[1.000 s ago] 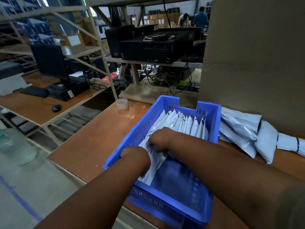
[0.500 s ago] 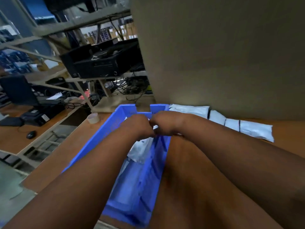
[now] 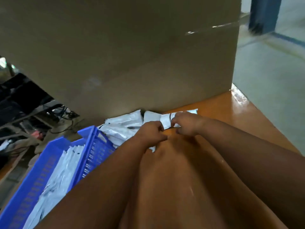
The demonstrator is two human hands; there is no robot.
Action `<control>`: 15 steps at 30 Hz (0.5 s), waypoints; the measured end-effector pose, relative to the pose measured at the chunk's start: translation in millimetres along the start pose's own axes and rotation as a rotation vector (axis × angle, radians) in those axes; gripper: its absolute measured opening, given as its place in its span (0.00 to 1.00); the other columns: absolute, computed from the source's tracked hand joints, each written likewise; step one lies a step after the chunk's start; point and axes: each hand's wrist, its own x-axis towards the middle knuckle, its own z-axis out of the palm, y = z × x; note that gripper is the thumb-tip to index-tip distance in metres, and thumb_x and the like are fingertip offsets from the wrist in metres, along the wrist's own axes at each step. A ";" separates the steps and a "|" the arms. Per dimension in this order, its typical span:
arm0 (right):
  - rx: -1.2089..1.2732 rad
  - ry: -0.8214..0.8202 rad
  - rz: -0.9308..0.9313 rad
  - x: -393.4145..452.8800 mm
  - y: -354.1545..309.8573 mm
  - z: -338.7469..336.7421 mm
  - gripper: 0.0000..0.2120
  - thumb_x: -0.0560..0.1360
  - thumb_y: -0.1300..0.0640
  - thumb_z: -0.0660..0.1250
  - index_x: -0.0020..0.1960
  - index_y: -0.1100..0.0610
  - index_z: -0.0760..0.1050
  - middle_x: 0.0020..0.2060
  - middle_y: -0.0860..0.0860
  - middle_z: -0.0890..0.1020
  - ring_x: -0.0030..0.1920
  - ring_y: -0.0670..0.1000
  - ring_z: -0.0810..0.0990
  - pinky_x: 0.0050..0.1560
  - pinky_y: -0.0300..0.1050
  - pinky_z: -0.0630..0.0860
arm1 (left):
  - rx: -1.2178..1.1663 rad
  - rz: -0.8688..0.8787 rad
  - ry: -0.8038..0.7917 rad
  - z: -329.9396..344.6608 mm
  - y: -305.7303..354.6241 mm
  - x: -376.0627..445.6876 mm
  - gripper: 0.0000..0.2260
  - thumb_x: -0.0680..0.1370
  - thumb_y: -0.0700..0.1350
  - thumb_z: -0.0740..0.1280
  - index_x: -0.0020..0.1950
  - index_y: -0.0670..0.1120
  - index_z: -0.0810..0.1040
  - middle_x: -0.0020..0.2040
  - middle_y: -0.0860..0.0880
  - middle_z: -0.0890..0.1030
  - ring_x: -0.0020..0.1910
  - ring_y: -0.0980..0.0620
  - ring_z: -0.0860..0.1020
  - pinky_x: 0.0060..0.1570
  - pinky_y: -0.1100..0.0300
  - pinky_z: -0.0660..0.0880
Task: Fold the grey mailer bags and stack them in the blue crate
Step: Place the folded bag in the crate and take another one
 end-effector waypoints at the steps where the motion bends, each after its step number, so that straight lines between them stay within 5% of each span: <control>1: 0.006 0.030 0.028 0.7 17.6 5.0 0.19 0.79 0.47 0.69 0.70 0.45 0.77 0.68 0.52 0.76 0.70 0.58 0.73 0.67 0.52 0.72 | 0.034 0.006 -0.007 11.2 7.3 13.1 0.17 0.73 0.56 0.76 0.59 0.53 0.82 0.56 0.52 0.82 0.56 0.51 0.79 0.48 0.59 0.71; 4: -0.039 0.121 0.083 13.0 56.3 24.0 0.24 0.80 0.45 0.67 0.75 0.45 0.72 0.74 0.54 0.72 0.74 0.58 0.69 0.73 0.54 0.67 | 0.059 0.031 -0.028 28.0 26.8 48.2 0.23 0.75 0.55 0.75 0.68 0.51 0.79 0.63 0.49 0.81 0.62 0.48 0.78 0.55 0.59 0.70; 8: -0.080 0.115 0.060 39.0 76.6 45.0 0.33 0.79 0.39 0.67 0.81 0.44 0.62 0.84 0.54 0.57 0.84 0.58 0.53 0.81 0.68 0.51 | 0.028 0.087 -0.031 56.9 12.7 110.3 0.42 0.73 0.75 0.55 0.75 0.49 0.78 0.72 0.47 0.79 0.71 0.47 0.77 0.73 0.52 0.71; 12: -0.099 0.167 0.004 61.1 81.6 66.9 0.38 0.79 0.36 0.64 0.84 0.47 0.57 0.84 0.54 0.57 0.84 0.58 0.53 0.81 0.69 0.47 | 0.091 0.107 0.050 78.5 -1.6 129.1 0.39 0.71 0.66 0.68 0.77 0.45 0.72 0.72 0.42 0.77 0.71 0.41 0.75 0.73 0.45 0.70; 15: -0.150 0.239 0.001 66.7 85.8 93.2 0.38 0.80 0.34 0.57 0.85 0.48 0.54 0.83 0.55 0.59 0.83 0.58 0.54 0.81 0.69 0.45 | 0.095 0.047 -0.026 95.2 5.7 122.2 0.44 0.74 0.66 0.62 0.84 0.44 0.57 0.83 0.40 0.61 0.83 0.40 0.59 0.82 0.42 0.58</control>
